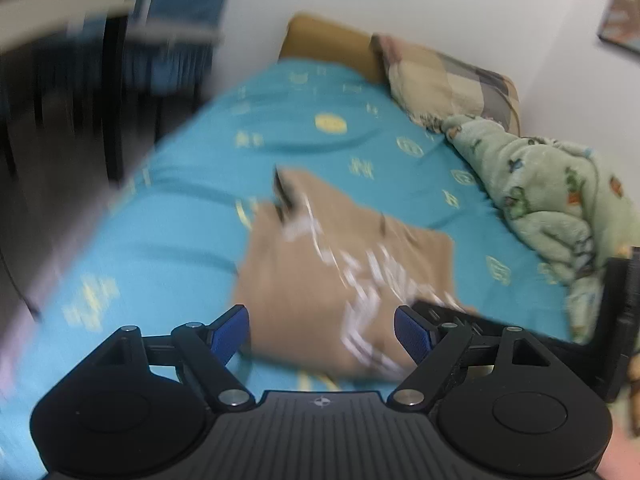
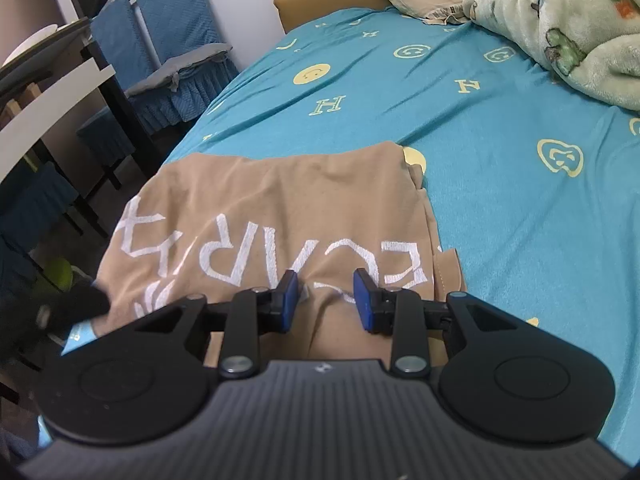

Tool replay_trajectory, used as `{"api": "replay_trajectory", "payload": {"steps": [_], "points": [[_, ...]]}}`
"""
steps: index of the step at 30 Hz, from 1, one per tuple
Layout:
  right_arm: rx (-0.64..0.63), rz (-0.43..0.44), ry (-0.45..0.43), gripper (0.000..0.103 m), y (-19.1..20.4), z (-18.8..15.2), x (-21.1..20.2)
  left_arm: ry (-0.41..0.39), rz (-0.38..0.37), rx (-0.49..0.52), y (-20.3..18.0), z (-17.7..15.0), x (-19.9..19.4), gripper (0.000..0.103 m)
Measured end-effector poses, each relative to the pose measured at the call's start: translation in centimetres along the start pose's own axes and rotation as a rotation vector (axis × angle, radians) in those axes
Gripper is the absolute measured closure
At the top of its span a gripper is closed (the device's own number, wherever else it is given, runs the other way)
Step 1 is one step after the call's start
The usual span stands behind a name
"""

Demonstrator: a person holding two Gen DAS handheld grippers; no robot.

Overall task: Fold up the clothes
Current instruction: 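Grasp the lettered edge of the folded shirt with both grippers, then lift the folded shirt with both grippers and carry it onto the green blanket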

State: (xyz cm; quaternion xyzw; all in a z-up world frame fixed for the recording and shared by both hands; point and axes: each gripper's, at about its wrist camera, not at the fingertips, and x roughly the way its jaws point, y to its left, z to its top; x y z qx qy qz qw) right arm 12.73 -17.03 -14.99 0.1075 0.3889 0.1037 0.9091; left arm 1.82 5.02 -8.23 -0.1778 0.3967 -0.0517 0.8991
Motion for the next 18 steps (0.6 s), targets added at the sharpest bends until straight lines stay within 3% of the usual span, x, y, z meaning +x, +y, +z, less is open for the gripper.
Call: {"api": "replay_trajectory", "payload": {"steps": [3, 5, 7, 9, 12, 18], "points": [[-0.001, -0.006, 0.001, 0.070, 0.0, 0.1, 0.1, 0.078, -0.096, -0.203, 1.9, -0.6, 1.6, 0.018], [-0.005, -0.011, 0.000, 0.070, 0.1, 0.1, 0.1, 0.116, -0.116, -0.380, 3.9, -1.0, 3.6, 0.018], [-0.006, -0.016, -0.002, 0.070, 0.2, 0.0, 0.1, 0.125, -0.143, -0.560, 6.2, -1.5, 5.2, 0.020], [-0.006, -0.020, -0.005, 0.070, 0.3, 0.0, 0.1, 0.085, -0.191, -0.664, 7.3, -1.4, 5.6, 0.020], [-0.008, -0.026, -0.006, 0.070, 0.4, 0.0, 0.1, 0.069, -0.201, -0.727, 7.8, -1.4, 6.2, 0.026], [0.080, -0.008, -0.004, 0.069, -0.1, 0.5, -0.8, 0.067, -0.166, -0.747, 8.3, -1.8, 5.9, 0.055]]}}
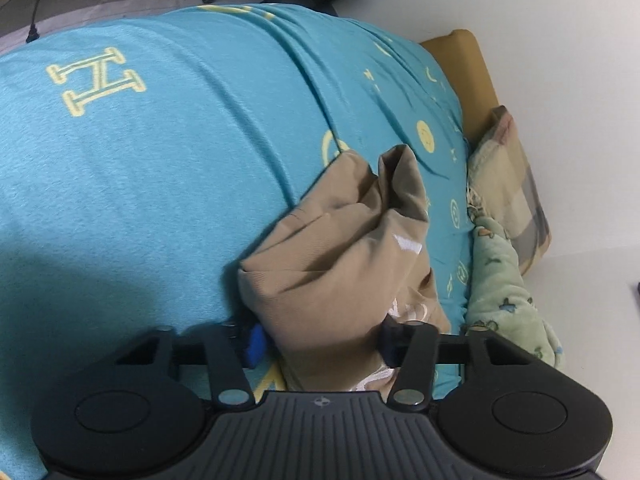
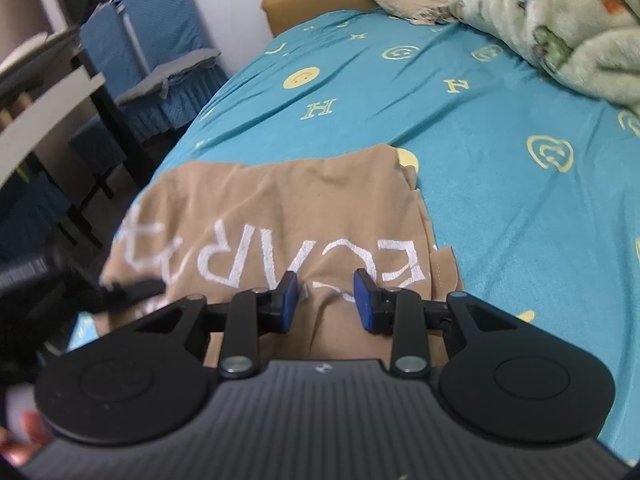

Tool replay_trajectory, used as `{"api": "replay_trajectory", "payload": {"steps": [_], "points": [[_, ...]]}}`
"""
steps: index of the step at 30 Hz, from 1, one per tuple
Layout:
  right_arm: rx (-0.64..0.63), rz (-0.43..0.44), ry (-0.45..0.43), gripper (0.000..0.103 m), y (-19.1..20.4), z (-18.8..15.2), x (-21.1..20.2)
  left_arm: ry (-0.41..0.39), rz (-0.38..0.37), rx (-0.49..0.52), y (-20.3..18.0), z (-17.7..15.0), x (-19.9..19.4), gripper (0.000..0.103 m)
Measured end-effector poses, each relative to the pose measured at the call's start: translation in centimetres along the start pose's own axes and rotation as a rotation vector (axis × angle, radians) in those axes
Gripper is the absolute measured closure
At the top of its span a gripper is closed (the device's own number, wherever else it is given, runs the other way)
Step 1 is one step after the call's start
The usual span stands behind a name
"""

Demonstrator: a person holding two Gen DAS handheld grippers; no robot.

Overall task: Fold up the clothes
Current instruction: 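Lift the folded shirt with both grippers and carry it onto the green blanket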

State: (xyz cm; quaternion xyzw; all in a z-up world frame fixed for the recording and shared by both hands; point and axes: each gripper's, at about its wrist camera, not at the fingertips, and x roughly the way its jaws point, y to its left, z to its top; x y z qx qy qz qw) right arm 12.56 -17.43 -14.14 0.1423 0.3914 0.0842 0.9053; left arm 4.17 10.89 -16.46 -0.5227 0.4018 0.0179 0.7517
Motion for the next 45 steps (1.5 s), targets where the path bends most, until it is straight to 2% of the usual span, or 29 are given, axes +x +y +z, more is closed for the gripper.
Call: {"api": "replay_trajectory", "payload": {"steps": [2, 3, 4, 6, 8, 10, 13, 15, 19, 20, 22, 24, 28, 31, 37, 42, 45], "points": [[0.086, 0.060, 0.010, 0.064, -0.5, 0.5, -0.9, -0.001, -0.009, -0.004, 0.1, 0.1, -0.1, 0.062], [0.136, 0.111, 0.013, 0.054, -0.7, 0.6, -1.4, -0.002, -0.014, -0.004, 0.1, 0.1, -0.1, 0.063], [0.190, 0.161, 0.014, 0.031, -0.9, 0.6, -2.1, -0.004, -0.020, 0.004, -0.1, 0.1, -0.2, 0.065], [0.300, 0.259, 0.016, 0.009, -1.3, 0.3, -3.4, -0.009, -0.035, 0.021, -0.5, 0.1, -0.5, 0.068], [0.405, 0.356, 0.058, 0.011, -1.7, -0.6, -3.8, -0.017, -0.079, 0.041, -1.1, 0.1, -1.0, 0.071], [0.525, 0.448, 0.134, 0.011, -2.3, -1.7, -3.1, -0.023, -0.120, 0.062, -1.8, 0.1, -1.5, 0.072], [0.728, 0.525, 0.248, 0.010, -3.4, -3.2, -0.5, -0.035, -0.145, 0.047, -2.2, 0.6, -2.0, 0.073], [0.833, 0.521, 0.241, 0.010, -4.4, -3.8, 0.5, -0.040, -0.152, 0.025, -2.1, 1.1, -1.9, 0.073], [0.935, 0.389, 0.132, 0.010, -6.9, -3.9, 0.3, -0.042, -0.164, -0.008, -1.5, 1.8, -2.0, 0.074], [0.934, 0.337, 0.110, 0.011, -7.5, -3.8, 0.2, -0.041, -0.167, -0.007, -1.4, 1.9, -2.0, 0.074], [0.950, 0.292, 0.110, 0.028, -8.4, -3.9, 0.7, -0.042, -0.167, 0.011, -1.6, 1.8, -2.0, 0.074], [0.970, 0.293, 0.116, 0.037, -8.6, -4.2, 1.1, -0.043, -0.170, 0.022, -1.8, 1.7, -2.0, 0.074], [0.884, 0.285, 0.057, 0.070, -7.4, -3.6, -0.4, -0.033, -0.189, 0.020, -1.6, 1.4, -3.1, 0.074], [0.826, 0.294, -0.019, 0.075, -6.5, -3.3, -2.9, -0.019, -0.204, 0.036, -2.1, 0.7, -4.5, 0.074], [0.733, 0.292, -0.147, 0.077, -6.0, -2.9, -10.2, 0.025, -0.265, 0.048, -4.4, -2.0, -9.4, 0.074], [0.707, 0.264, -0.262, 0.077, -6.6, -2.9, -17.5, 0.126, -0.335, 0.047, -7.0, -5.7, -12.3, 0.074], [0.699, 0.265, -0.312, 0.077, -8.0, -2.8, -21.9, 0.168, -0.372, 0.091, -9.8, -8.4, -13.5, 0.074]]}}
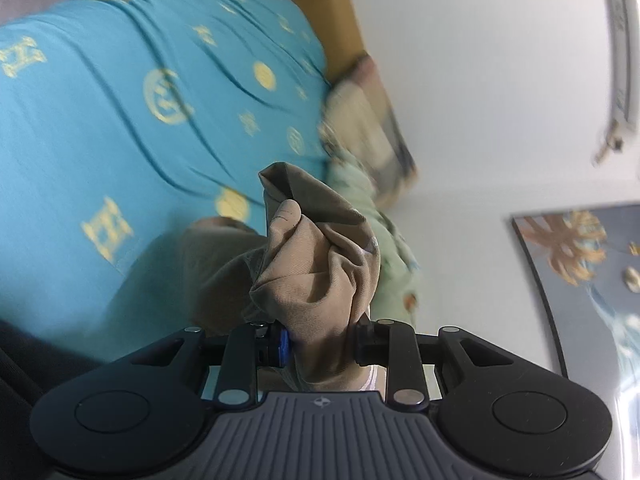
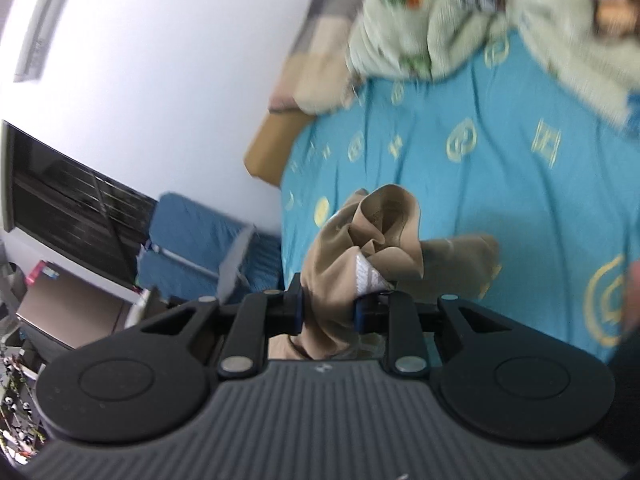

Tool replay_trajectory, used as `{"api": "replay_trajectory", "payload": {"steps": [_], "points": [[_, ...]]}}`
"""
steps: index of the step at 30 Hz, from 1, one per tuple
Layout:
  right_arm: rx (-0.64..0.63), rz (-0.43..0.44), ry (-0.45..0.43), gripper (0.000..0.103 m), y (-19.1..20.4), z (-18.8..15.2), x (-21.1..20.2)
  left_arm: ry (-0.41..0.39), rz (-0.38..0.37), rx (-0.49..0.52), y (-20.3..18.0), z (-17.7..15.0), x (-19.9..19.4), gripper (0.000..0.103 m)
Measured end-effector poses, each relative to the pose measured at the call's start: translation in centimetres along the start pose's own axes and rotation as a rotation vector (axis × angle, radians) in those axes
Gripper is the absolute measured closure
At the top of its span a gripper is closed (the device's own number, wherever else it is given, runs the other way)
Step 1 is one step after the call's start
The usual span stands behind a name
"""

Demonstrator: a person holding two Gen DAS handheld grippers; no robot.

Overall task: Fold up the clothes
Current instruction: 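Lift the folded shirt with both grippers and carry it onto the green blanket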

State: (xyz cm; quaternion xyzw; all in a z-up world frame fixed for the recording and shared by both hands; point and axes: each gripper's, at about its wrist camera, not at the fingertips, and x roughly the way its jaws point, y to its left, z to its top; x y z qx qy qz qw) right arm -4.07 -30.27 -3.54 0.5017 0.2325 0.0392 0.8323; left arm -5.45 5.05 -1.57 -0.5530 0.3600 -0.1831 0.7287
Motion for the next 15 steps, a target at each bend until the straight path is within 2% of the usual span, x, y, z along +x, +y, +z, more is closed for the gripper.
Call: {"api": "replay_trajectory", "payload": {"steps": [4, 7, 12, 15], "points": [[0.001, 0.019, -0.073, 0.077, -0.2, 2.8, -5.0, 0.057, -0.040, 0.088, -5.1, -3.7, 1.3, 0.074], [0.006, 0.016, -0.136, 0.077, -0.8, 5.3, -9.0, 0.112, -0.054, 0.171, -9.1, -6.7, 4.0, 0.074], [0.030, -0.031, -0.228, 0.077, -3.4, 11.4, -13.9, 0.229, -0.052, 0.300, -15.3, -11.8, 12.4, 0.074], [0.043, -0.073, -0.279, 0.077, -5.5, 15.9, -14.8, 0.293, -0.044, 0.369, -18.5, -14.6, 18.9, 0.074]]}}
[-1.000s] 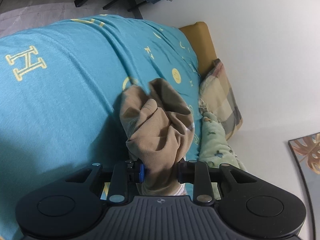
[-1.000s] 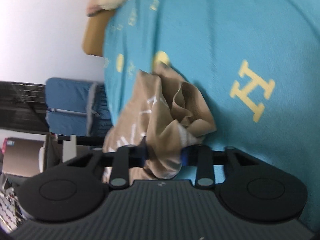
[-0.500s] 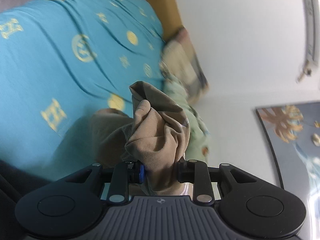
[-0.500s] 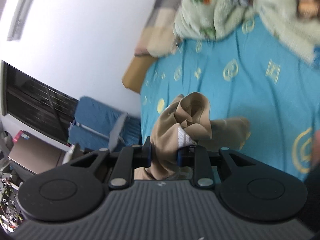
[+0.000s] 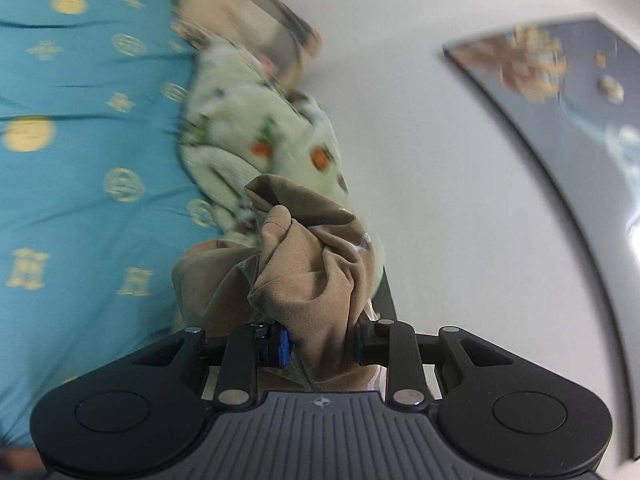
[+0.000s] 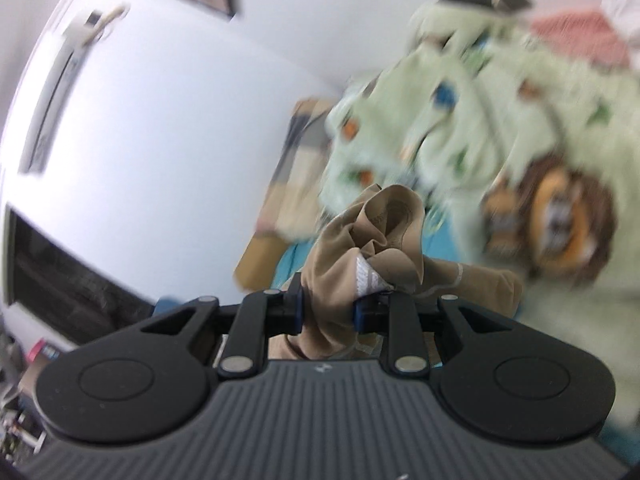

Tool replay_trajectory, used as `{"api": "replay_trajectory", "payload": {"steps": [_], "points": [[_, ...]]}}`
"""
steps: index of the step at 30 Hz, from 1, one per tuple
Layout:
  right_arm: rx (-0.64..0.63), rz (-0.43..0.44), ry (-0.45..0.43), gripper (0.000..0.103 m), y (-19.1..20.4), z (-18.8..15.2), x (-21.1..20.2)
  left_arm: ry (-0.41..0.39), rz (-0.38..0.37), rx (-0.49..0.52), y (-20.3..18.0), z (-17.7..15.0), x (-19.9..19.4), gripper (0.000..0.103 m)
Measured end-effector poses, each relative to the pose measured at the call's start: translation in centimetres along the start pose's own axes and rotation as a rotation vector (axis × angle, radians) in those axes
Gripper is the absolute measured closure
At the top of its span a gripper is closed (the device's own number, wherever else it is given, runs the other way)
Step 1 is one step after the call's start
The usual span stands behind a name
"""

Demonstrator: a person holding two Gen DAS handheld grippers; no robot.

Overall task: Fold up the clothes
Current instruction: 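Lift the folded shirt with both grippers and carry it onto the green blanket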

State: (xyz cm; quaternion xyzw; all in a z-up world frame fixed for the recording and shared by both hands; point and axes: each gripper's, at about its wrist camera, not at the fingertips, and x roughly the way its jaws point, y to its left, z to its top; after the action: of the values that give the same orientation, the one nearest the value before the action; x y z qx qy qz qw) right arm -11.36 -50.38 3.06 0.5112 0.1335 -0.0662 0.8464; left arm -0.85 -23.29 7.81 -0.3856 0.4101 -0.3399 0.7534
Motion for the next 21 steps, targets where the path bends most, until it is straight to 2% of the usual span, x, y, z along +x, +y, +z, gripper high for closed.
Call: {"api": "replay_trajectory", "payload": {"steps": [7, 10, 12, 14, 16, 19, 21], "points": [[-0.055, -0.073, -0.149, 0.077, -2.5, 11.2, 4.2, 0.082, -0.041, 0.178, -6.7, 1.6, 15.8, 0.074], [-0.066, -0.102, -0.231, 0.077, -2.9, 15.7, 5.9, 0.070, -0.088, 0.228, -9.4, 3.2, 21.9, 0.074], [-0.083, -0.082, -0.294, 0.077, -3.3, 18.0, 6.1, 0.053, -0.144, 0.253, -10.6, 3.8, 24.7, 0.074], [-0.124, -0.061, -0.348, 0.077, -4.1, 18.9, 6.1, 0.031, -0.181, 0.300, -10.8, 4.1, 26.6, 0.073], [-0.168, -0.071, -0.362, 0.077, -5.4, 18.5, 6.1, 0.032, -0.189, 0.344, -9.6, 3.2, 28.2, 0.073], [-0.212, -0.144, -0.327, 0.077, -8.9, 16.5, 6.9, 0.098, -0.107, 0.430, -5.9, 0.8, 30.2, 0.073], [-0.202, -0.230, -0.245, 0.077, -11.9, 14.5, 7.9, 0.154, -0.046, 0.469, -3.1, -0.7, 31.3, 0.073]]}}
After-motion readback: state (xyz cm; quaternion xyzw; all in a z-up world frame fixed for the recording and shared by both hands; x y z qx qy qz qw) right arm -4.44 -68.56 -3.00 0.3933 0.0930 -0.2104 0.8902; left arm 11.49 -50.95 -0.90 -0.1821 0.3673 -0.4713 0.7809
